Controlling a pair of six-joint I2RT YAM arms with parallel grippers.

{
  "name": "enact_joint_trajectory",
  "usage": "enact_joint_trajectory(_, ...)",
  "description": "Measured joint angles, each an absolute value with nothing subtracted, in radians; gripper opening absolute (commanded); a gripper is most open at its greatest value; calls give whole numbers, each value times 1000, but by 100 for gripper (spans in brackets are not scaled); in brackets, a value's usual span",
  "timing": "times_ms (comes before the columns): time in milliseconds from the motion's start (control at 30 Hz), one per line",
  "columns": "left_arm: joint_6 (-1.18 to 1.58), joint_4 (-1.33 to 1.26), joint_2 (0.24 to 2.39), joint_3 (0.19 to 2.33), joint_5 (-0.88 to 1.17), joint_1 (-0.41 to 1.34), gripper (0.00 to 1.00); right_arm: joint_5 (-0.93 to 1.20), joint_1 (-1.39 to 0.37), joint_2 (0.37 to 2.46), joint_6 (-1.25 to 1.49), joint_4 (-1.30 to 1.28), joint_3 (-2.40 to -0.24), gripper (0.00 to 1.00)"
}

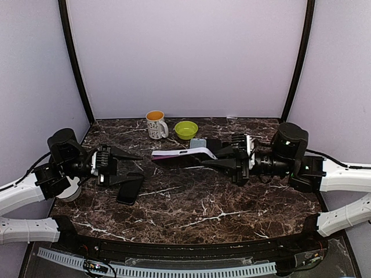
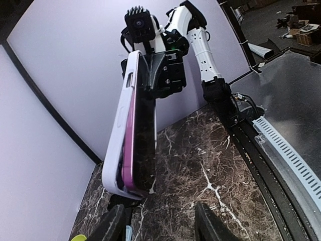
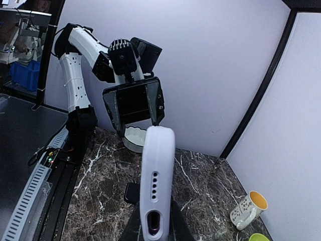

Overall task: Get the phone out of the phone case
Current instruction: Pass from the right arm to the left

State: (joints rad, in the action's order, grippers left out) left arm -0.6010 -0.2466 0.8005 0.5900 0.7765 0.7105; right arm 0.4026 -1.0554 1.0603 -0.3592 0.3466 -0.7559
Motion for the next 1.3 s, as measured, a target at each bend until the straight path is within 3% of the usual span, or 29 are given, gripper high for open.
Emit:
enact_joint_trajectory(533,-596,-247,822,590,970,710,42,527,-1055,1113,-384,336,-784,0)
enact_joint_trajectory(1100,-588,-242,840,590,1011,710,54,609,-1053,1162,-355,338,-834,0)
enact_joint_trajectory(1300,-588,-241,838,588,1003,709,51,611,-1054,1174,-352,345,-840,0)
